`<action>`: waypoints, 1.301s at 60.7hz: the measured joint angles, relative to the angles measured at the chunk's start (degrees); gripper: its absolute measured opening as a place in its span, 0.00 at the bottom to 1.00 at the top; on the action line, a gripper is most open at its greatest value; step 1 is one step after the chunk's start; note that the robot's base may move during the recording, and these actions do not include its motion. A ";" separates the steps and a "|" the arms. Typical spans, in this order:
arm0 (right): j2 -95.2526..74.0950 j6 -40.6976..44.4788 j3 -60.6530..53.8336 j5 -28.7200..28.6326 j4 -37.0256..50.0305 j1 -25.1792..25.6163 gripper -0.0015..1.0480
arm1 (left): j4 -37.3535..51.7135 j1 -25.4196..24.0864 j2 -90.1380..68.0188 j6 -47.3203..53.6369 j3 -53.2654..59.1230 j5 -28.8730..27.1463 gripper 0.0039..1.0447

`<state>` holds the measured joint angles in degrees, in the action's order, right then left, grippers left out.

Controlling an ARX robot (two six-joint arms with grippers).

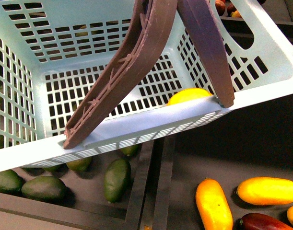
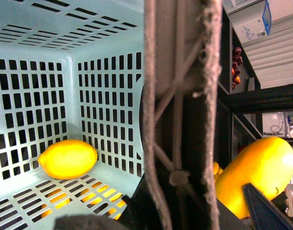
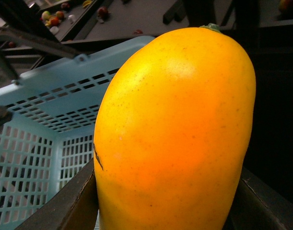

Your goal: Pick lemon and mango into basket

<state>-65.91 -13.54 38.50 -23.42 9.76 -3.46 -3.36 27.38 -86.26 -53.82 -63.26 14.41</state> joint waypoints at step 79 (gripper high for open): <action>6.01 7.26 -12.48 33.48 24.61 -6.51 0.63 | -0.02 -0.09 0.00 0.02 0.04 -0.46 0.04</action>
<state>-59.90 -6.28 26.02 10.07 34.37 -9.98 -3.38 27.29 -86.26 -53.80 -63.22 13.96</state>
